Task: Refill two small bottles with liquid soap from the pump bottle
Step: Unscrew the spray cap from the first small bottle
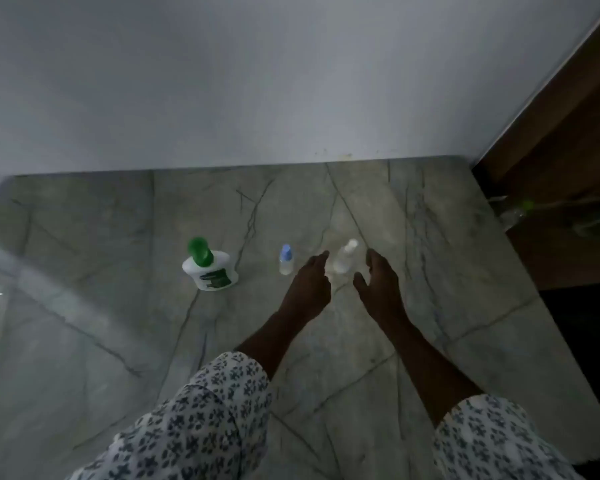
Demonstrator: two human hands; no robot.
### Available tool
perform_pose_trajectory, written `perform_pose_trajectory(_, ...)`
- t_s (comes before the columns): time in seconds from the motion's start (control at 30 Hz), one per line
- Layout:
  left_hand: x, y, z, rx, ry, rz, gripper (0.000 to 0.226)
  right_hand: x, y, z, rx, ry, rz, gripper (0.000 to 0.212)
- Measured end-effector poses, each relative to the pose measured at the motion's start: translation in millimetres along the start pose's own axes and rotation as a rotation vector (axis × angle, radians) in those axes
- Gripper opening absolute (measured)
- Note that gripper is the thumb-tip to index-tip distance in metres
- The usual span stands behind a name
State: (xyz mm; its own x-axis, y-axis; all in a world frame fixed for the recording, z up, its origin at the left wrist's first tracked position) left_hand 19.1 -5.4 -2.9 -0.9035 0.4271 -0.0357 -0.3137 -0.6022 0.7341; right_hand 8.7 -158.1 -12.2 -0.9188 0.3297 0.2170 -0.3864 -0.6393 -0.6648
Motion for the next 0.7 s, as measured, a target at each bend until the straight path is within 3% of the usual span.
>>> perform_pose_trajectory(0.13, -19, -19, -20, 0.02, 0.105, -0.034, 0.053, -26, 9, -20, -0.046, 0.013, 0.053, 0.056)
perform_pose_trajectory(0.3, -32, -28, -32, 0.075, 0.251, -0.141, 0.043, -37, 12, -31, -0.16, -0.002, 0.154, 0.035)
perform_pose_trajectory(0.53, 17, -29, -17, 0.113, 0.342, -0.254, 0.028, -7, 9, -34, -0.18, -0.098, 0.394, 0.045)
perform_pose_trajectory(0.7, 69, -39, -7, 0.043, 0.349, -0.358, 0.035, 26, 12, -53, -0.215, -0.146, 0.545, 0.048)
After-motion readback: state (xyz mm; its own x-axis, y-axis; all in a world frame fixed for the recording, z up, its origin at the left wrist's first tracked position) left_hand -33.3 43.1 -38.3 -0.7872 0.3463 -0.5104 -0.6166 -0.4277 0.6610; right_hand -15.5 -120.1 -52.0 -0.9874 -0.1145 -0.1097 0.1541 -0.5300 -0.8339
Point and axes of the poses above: each hand's wrist, its own x-axis away from the middle knuckle, its own z-axis out of the back of the hand, y = z × x, the point moved 2 cm from there along -x, towards the middle knuckle, and after that the axes turned 14 degrees about -z, right-handed, at the moved point
